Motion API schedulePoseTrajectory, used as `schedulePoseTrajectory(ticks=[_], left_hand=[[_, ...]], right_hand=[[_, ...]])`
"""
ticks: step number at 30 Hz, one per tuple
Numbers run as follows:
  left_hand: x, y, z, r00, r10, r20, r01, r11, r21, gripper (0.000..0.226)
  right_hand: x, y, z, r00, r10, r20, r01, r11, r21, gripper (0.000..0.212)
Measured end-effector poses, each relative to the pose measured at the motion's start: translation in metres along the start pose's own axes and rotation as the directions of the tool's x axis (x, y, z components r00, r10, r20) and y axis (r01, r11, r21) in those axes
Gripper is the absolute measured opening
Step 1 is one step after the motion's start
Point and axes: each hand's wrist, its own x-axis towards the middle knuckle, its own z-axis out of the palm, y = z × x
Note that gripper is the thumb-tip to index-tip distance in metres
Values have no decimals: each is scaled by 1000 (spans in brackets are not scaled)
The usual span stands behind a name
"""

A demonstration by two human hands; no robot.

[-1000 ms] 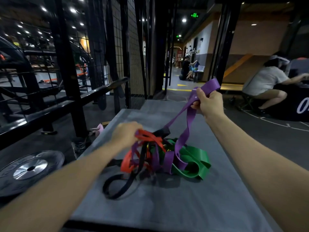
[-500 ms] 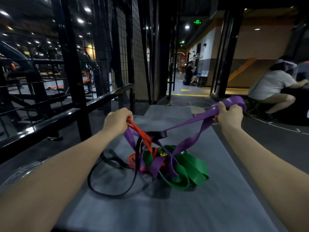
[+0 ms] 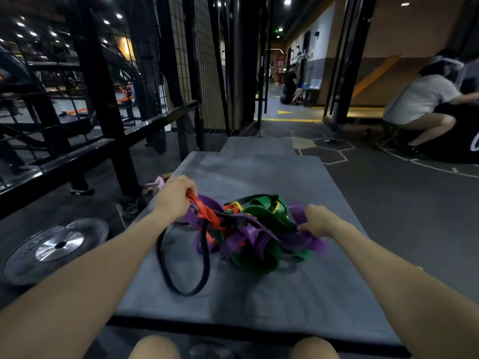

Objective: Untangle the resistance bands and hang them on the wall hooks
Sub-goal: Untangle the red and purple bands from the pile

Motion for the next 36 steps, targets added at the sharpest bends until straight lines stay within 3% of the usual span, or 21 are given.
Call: schedulePoseTrajectory(ticks=[4, 6, 8, 10, 12, 14, 17, 19, 22, 25, 28, 32, 36], left_hand=[[-14, 1, 1, 994, 106, -21, -108, 990, -92, 48], [-20, -6, 6, 984, 175, -34, -177, 977, -121, 58], [-27, -16, 14, 979, 197, -49, -202, 969, -142, 60], [-37, -19, 20, 976, 213, -40, -216, 961, -172, 54], [-50, -15, 22, 969, 246, -31, -247, 946, -209, 43], [-61, -14, 23, 968, 250, -33, -250, 938, -238, 39], [-77, -21, 24, 975, 215, -47, -220, 943, -248, 37], [-87, -22, 21, 984, 174, -37, -178, 958, -226, 37], [-99, -27, 20, 990, 140, -19, -141, 972, -188, 30], [-105, -37, 25, 989, 145, 31, -144, 989, -38, 30], [-108, -37, 32, 989, 132, 58, -137, 987, 83, 31], [-111, -29, 36, 991, 131, 29, -135, 971, 196, 27], [-111, -26, 41, 970, 42, 240, -106, 959, 263, 38]], right_hand=[[-7, -7, -6, 994, 98, 45, -98, 995, -12, 37], [-16, -21, -12, 986, 102, -130, -123, 978, -168, 28], [-24, -45, -14, 928, -48, -370, -92, 931, -353, 23], [-24, -75, -12, 866, -210, -454, 71, 950, -303, 24], [-18, -106, -3, 844, -358, -398, 325, 934, -151, 24], [-10, -129, 15, 840, -474, -263, 482, 875, -40, 26], [-7, -141, 46, 871, -484, -90, 475, 874, -105, 38], [-7, -139, 58, 885, -463, -58, 445, 874, -194, 46], [-9, -135, 55, 829, -520, -206, 482, 851, -209, 43], [-1, -123, 30, 782, -365, -505, 479, 870, 114, 35], [3, -99, 1, 769, -57, -637, 411, 806, 425, 21], [-9, -72, -2, 761, 109, -639, 323, 792, 519, 25], [-18, -57, 15, 812, 147, -564, 214, 825, 524, 28]])
